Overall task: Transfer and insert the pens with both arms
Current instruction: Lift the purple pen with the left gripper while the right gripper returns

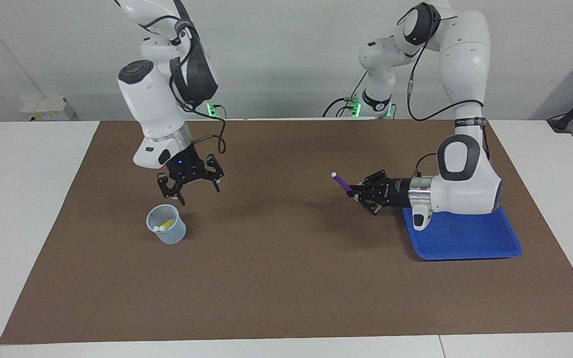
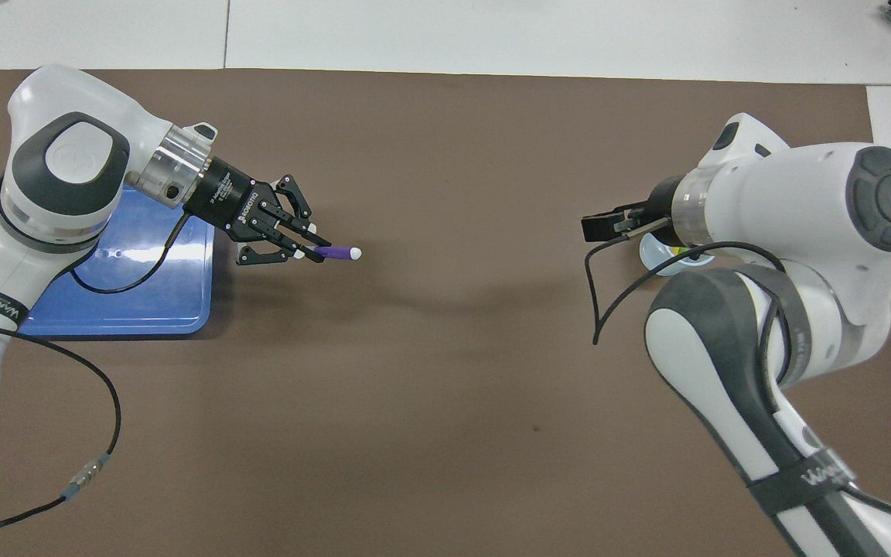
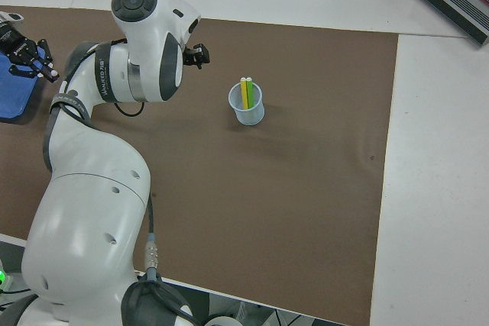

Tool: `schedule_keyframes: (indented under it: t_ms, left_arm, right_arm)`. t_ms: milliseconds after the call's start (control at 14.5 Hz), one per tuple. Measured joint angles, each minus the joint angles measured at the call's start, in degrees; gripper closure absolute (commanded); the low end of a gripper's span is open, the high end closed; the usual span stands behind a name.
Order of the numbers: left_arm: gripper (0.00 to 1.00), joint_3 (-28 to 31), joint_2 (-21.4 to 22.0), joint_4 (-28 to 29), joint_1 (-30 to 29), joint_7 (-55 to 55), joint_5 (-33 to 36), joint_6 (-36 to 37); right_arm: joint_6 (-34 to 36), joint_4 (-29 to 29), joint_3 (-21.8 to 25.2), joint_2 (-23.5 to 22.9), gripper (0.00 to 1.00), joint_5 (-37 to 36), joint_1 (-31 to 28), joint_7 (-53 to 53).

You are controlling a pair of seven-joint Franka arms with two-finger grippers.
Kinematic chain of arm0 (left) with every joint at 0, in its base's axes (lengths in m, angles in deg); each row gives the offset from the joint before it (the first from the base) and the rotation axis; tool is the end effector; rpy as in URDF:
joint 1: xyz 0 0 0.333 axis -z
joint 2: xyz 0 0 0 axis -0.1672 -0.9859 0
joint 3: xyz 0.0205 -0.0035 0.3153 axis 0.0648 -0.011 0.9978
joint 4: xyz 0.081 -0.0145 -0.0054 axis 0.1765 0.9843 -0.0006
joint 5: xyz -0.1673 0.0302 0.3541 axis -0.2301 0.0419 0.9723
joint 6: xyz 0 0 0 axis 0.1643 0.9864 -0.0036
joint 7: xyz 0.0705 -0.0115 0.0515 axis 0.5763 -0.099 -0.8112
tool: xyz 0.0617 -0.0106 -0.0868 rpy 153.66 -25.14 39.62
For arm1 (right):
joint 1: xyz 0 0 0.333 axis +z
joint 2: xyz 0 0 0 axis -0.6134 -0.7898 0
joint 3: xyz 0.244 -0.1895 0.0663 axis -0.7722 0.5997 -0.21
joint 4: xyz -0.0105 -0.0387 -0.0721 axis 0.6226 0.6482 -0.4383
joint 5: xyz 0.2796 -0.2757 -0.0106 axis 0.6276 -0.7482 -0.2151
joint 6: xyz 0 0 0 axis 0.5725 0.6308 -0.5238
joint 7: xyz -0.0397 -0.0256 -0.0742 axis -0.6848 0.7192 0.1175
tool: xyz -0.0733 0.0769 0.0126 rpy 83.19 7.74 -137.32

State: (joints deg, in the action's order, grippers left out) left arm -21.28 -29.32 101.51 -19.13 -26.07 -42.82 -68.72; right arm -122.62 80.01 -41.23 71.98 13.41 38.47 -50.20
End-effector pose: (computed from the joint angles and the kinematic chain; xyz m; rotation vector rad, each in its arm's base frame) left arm 0.6459 -0.1670 0.3750 2.0095 1.3585 -1.2123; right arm 0.5925 0.1600 0.4866 -2.9272 -0.2759 -0.3868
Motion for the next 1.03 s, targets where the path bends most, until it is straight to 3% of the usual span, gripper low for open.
schedule_keyframes:
  t_ms: [276, 620, 896, 1034]
  left_arm:
    - [1.0, -0.01, 0.0, 0.1, 1.43, -1.85, -0.8, -1.03]
    - [1.0, -0.02, 0.0, 0.13, 2.7, -3.07, -1.89, -2.45]
    - [1.0, -0.01, 0.0, 0.13, 2.69, -3.16, -3.68, -2.8]
    - [1.0, -0.02, 0.0, 0.14, 2.7, -3.19, -4.77, -3.47]
  right_arm:
    - [-0.21, -3.01, -0.13, -0.87, 0.0, 1.25, 3.75, 22.04]
    - [-6.77, -4.95, -0.1, -2.63, 0.0, 13.84, 4.89, 33.15]
    - [-15.11, -5.39, -0.18, -4.71, 0.01, 14.35, 11.27, 49.02]
    - [-16.42, -5.98, -0.2, -5.96, 0.06, 14.35, 13.74, 53.98]
